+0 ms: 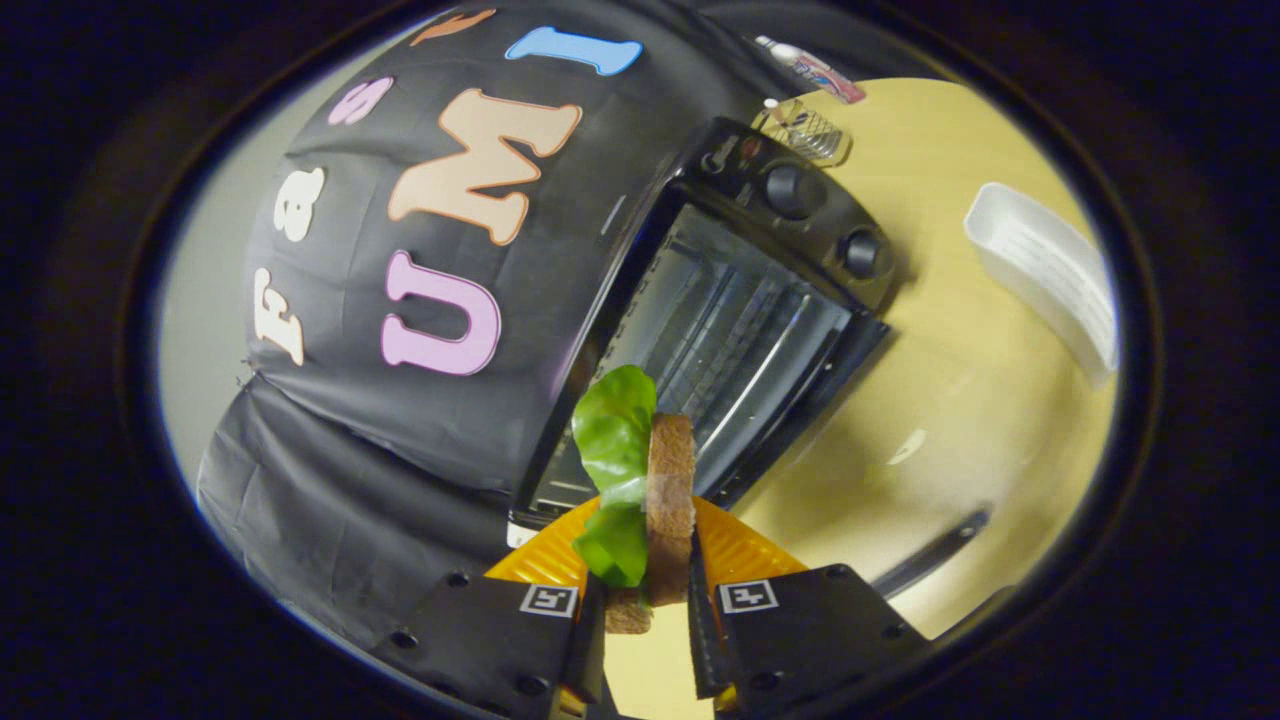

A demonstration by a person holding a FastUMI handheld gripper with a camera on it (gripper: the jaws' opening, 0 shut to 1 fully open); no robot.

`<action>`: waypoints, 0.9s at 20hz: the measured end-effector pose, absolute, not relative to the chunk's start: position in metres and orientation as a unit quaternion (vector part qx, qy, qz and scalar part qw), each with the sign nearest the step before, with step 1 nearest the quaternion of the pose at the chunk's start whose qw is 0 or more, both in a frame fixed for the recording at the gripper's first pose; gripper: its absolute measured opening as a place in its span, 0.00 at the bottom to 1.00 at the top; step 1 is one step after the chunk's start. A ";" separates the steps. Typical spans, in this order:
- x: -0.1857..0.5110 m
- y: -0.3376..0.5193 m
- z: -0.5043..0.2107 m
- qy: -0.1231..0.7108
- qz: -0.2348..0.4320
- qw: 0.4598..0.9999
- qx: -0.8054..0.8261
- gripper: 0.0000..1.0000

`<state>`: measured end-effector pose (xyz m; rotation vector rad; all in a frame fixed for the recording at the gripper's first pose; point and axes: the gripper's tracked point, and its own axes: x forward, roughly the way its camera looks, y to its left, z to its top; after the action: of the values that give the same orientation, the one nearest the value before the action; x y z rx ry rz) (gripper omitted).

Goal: Open the toaster oven, put the food inside, and close the toaster oven door.

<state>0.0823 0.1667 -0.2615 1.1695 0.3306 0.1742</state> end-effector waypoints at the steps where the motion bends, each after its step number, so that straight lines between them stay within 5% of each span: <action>1: 0.088 0.172 -0.262 0.154 0.080 0.814 0.554 0.37; 18: 0.186 0.153 -0.270 0.107 0.012 0.863 0.494 0.40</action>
<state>0.1861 0.1527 -0.2698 1.0354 0.2240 0.0259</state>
